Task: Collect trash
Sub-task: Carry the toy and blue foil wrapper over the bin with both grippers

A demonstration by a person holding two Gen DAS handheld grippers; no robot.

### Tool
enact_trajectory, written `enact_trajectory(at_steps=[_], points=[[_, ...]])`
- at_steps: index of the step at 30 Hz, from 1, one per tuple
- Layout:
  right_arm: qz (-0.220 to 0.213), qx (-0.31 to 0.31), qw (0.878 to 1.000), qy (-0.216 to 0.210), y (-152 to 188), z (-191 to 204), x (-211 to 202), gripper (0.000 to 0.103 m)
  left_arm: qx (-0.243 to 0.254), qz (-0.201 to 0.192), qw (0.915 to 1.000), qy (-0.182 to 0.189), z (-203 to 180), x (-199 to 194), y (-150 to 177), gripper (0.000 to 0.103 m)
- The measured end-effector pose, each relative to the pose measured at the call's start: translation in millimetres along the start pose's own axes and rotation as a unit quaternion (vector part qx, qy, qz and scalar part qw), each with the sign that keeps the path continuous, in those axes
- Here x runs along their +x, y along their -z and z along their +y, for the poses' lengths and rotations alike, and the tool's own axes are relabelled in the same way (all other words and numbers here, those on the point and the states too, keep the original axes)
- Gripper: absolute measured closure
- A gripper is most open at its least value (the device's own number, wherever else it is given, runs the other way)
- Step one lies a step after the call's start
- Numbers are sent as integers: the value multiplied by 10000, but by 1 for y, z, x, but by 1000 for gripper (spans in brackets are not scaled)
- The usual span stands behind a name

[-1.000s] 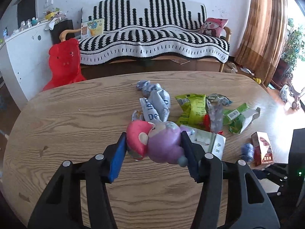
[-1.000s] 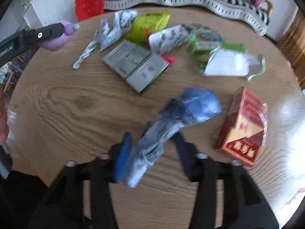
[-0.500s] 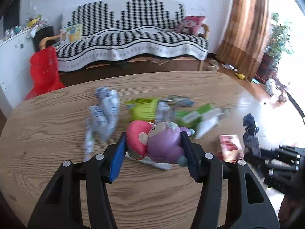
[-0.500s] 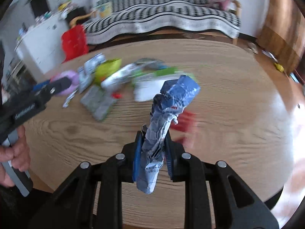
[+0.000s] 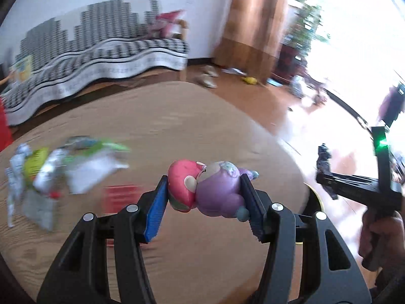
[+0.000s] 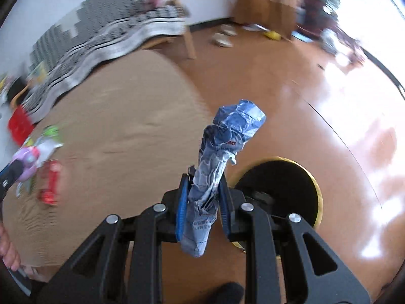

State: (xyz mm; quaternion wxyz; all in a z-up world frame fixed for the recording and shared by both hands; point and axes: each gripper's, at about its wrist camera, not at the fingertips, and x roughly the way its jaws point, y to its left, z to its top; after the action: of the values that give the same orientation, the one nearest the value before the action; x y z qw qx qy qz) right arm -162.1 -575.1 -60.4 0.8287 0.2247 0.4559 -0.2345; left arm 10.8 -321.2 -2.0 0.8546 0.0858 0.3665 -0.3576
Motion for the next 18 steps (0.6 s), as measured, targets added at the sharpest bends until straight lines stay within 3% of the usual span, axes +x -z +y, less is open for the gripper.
enact_trajectory(at_steps=[5,9,13,18], points=[[458,530,9974,148,22,-81,25,80,374,114,9980,489,-69,27,9,48],[783,743,9941,111,36,-120,39,80,569,281,9952,743,-113,49,16,48],[939,792,9924,104,45,-131,46,80,686,404,9930,869,-137,64,21,48],[932,805,9924,70,37,-115,48,80,733,495,9917,931,-150,76,21,48]])
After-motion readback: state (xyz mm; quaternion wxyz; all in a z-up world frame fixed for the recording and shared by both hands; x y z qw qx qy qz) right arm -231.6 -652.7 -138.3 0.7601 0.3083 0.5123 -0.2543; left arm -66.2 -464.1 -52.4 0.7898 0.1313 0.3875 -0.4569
